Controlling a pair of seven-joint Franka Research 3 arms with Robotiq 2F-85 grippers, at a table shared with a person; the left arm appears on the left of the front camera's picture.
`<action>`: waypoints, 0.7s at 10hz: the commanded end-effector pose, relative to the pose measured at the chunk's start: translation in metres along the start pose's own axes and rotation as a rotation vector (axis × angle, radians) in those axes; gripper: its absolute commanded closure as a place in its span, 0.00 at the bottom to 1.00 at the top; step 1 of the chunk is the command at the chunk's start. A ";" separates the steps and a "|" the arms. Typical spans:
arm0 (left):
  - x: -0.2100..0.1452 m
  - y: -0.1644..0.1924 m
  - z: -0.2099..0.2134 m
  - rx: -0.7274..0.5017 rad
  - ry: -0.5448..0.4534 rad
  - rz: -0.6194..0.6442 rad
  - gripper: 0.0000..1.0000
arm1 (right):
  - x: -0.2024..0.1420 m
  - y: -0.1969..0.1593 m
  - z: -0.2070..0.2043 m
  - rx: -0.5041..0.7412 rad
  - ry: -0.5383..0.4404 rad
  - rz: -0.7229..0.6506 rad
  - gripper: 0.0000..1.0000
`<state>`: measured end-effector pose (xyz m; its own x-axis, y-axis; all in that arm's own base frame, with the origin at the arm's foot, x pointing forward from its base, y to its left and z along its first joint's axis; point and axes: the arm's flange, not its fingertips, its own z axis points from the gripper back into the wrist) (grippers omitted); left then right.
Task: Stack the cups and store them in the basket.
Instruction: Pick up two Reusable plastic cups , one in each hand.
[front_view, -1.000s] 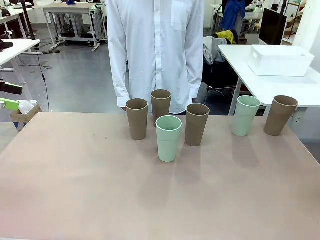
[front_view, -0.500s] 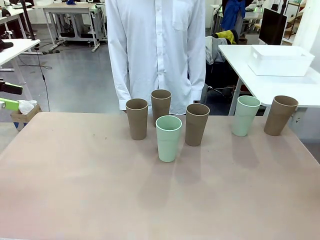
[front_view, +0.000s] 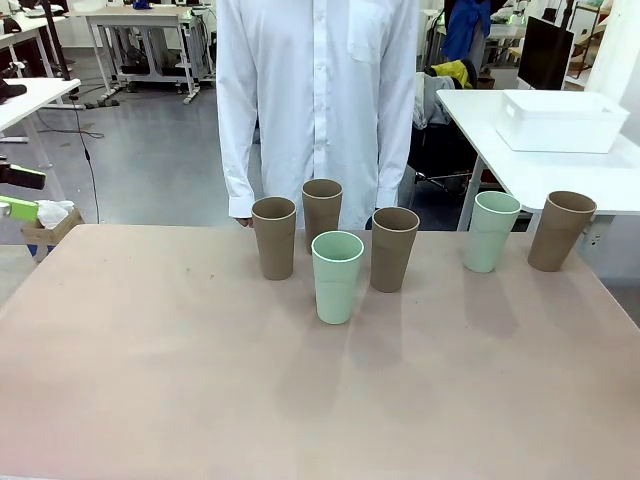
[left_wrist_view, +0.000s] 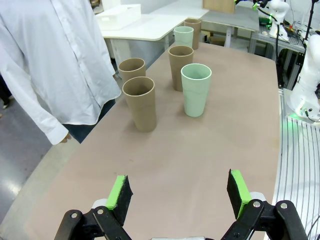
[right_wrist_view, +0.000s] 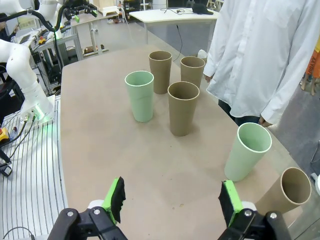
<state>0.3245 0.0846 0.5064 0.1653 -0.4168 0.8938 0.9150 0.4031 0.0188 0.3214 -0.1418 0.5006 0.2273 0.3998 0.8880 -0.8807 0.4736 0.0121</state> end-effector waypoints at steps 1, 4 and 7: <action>0.000 0.000 0.000 0.000 0.000 0.000 0.00 | 0.022 -0.026 0.002 0.044 -0.005 0.012 0.00; 0.024 0.046 -0.054 -0.123 -0.033 0.064 0.00 | 0.074 -0.134 -0.001 0.135 -0.023 0.051 0.00; 0.026 0.068 -0.111 -0.203 -0.150 0.116 0.00 | 0.048 -0.238 0.000 0.201 -0.107 0.027 0.00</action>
<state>0.4212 0.0155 0.4836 0.2437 -0.2894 0.9257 0.9438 0.2905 -0.1577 0.5189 -0.1960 0.5407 0.1816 0.3752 0.9090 -0.9459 0.3195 0.0571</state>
